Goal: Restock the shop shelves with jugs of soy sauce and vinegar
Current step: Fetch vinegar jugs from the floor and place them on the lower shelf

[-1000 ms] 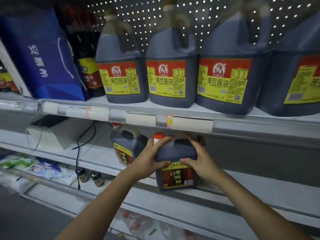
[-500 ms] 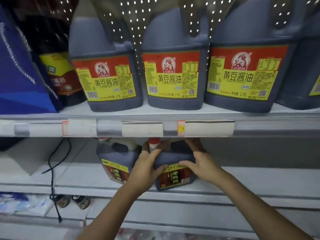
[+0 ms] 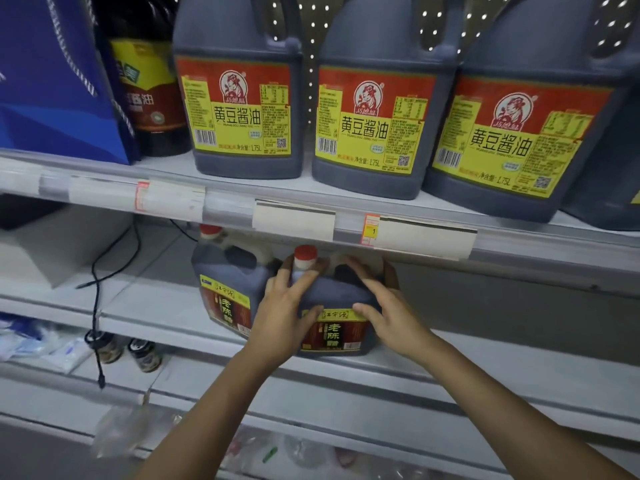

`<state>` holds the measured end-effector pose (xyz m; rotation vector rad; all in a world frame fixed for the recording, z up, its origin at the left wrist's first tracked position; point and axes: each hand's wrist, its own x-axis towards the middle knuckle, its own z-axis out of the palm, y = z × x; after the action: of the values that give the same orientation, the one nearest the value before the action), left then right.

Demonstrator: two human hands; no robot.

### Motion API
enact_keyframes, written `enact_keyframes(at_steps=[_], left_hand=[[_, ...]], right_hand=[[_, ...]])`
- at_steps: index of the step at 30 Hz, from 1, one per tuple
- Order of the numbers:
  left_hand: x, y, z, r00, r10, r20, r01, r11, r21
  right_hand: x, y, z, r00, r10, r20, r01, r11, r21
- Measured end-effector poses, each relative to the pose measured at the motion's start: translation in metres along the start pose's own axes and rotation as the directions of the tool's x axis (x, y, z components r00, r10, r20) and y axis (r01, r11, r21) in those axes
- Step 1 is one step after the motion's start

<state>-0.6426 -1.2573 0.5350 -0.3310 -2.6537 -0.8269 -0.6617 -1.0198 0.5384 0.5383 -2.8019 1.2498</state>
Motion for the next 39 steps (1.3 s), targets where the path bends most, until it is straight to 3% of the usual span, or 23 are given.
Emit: enact_keyframes(at_steps=[7,15,23,26,29,35,39], left_hand=[[-0.002,0.011,0.002,0.998,-0.054,-0.034,0.057,0.995,0.087],[-0.005,0.001,0.001,1.0,-0.019,0.007,0.019,1.0,0.008],[-0.016,-0.003,-0.027,0.996,0.066,0.061,-0.065,0.998,-0.008],[-0.029,0.0,-0.042,0.981,0.194,0.018,-0.195,0.98,0.044],[-0.024,0.023,-0.038,0.919,0.379,0.11,-0.377,0.925,-0.039],[-0.021,0.116,-0.012,0.745,0.613,0.264,-0.625,0.779,-0.044],[-0.068,0.208,0.003,0.568,0.771,0.288,-0.804,0.595,-0.006]], right_hand=[[0.011,-0.006,-0.009,0.998,0.01,0.054,-0.008,0.999,-0.032],[0.0,-0.003,0.004,0.997,0.078,0.029,-0.077,0.996,-0.046],[-0.026,-0.039,0.01,0.977,0.184,-0.103,-0.188,0.982,-0.031],[-0.051,-0.046,0.01,0.965,0.18,-0.191,-0.184,0.983,-0.001],[-0.088,-0.05,-0.002,0.948,0.167,-0.27,-0.195,0.977,-0.081],[-0.187,-0.061,-0.051,0.877,0.201,-0.437,-0.342,0.899,-0.273],[-0.298,-0.077,-0.096,0.82,0.201,-0.536,-0.498,0.713,-0.494]])
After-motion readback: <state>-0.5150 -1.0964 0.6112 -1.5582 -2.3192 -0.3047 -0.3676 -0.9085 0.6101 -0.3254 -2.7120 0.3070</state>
